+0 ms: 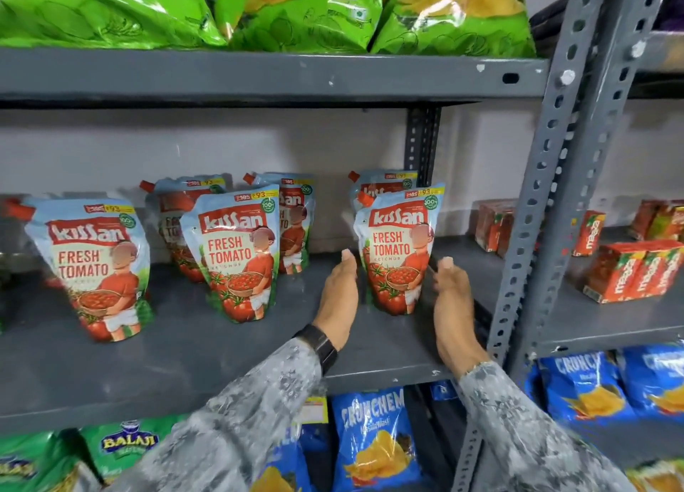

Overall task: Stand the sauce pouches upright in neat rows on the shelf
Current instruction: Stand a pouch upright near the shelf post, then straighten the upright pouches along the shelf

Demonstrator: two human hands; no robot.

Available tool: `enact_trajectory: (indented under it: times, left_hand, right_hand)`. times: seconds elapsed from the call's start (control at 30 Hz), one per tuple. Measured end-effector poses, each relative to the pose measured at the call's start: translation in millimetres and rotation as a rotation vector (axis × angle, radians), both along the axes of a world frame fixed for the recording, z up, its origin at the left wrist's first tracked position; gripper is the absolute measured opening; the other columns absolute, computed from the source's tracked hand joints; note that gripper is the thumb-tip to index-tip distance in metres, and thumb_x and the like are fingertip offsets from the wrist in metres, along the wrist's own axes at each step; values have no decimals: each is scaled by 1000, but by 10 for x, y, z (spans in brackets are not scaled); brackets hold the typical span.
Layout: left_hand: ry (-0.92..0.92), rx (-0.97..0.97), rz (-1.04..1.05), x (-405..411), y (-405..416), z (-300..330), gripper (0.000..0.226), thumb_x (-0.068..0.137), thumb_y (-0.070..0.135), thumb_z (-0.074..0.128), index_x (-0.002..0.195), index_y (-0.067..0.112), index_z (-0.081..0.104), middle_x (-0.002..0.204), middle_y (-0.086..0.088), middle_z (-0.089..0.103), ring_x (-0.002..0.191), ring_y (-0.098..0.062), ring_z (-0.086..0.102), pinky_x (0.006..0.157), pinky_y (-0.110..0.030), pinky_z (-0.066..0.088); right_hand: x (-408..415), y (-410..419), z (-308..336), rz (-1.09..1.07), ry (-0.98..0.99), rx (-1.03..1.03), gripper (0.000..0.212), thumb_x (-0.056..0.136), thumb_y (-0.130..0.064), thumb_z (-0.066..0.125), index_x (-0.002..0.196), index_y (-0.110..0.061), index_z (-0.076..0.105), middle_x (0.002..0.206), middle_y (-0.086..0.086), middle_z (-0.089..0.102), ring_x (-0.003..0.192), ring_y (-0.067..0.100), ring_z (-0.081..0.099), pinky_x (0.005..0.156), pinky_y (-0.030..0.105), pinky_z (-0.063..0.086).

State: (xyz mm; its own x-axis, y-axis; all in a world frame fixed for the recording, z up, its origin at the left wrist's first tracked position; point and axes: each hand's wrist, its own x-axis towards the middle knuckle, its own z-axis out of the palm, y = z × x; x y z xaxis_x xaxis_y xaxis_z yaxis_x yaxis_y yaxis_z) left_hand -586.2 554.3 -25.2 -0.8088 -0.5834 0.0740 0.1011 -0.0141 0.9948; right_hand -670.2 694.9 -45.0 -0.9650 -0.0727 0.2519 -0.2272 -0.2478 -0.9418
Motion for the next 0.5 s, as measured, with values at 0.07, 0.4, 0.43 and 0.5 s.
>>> enact_trajectory:
  times: [0.07,0.4,0.43,0.5]
  left_hand:
    - [12,14,30,269,-204,35,59,105,58,41,151,23,51,151,1,56,135,-19,56,115,-39,42]
    - [333,-238,498,1400,-1251,-130,28,108,39,49,97,31,73,86,17,76,79,-2,69,71,-18,53]
    - [324,-248,554,1421,-1315,-163,26,106,42,48,97,34,70,86,21,73,79,0,67,72,-17,50]
    - [271,-260,643,1402,-1435,-183,17,103,46,47,102,40,63,98,25,68,92,4,63,79,-21,46]
  right_hand:
    - [163,1,6,-50,48,-72,31,106,-52,47,84,-32,58,73,-21,64,72,-3,58,69,22,46]
    - [1094,-1623,142,369,245,114,34,99,-55,57,106,-24,69,102,0,76,93,8,69,81,28,54]
    - [1098,-1749,138,339,217,133,38,98,-59,55,114,-27,67,113,-1,74,102,7,69,87,26,53]
    - [1067,-1923,178,326,87,121,47,99,-61,52,128,-26,61,128,0,69,115,11,68,98,31,54]
